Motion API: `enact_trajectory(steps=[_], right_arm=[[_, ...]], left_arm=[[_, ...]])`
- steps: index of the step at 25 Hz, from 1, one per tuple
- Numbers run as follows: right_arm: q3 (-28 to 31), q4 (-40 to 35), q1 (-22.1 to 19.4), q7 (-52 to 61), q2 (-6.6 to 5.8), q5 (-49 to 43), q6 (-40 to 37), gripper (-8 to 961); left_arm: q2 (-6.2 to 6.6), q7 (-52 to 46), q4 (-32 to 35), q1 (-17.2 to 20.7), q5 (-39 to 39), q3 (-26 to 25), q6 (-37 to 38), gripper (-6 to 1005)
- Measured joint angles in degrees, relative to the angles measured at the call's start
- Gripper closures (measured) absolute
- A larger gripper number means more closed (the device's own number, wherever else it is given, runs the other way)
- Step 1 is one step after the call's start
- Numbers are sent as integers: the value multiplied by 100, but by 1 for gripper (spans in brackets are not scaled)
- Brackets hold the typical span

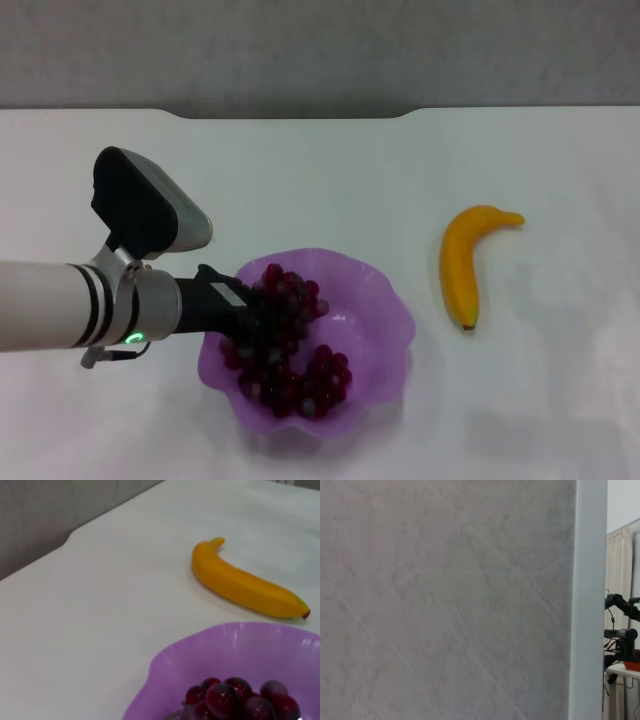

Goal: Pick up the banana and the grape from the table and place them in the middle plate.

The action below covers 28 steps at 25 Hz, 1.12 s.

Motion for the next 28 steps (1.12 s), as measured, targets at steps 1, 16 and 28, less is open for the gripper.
enact_trajectory(steps=[1, 16, 28], right_arm=[[0, 0, 0, 0, 0, 0, 0, 61], [0, 4, -17, 0, 0, 0, 0, 62], [0, -8, -81, 0, -7, 2, 0, 62]], left_arm=[[0, -8, 75, -32, 33, 11, 26, 759], [2, -616, -326, -59, 201, 143, 4, 650], [3, -554, -1528, 482, 261, 206, 486, 252]])
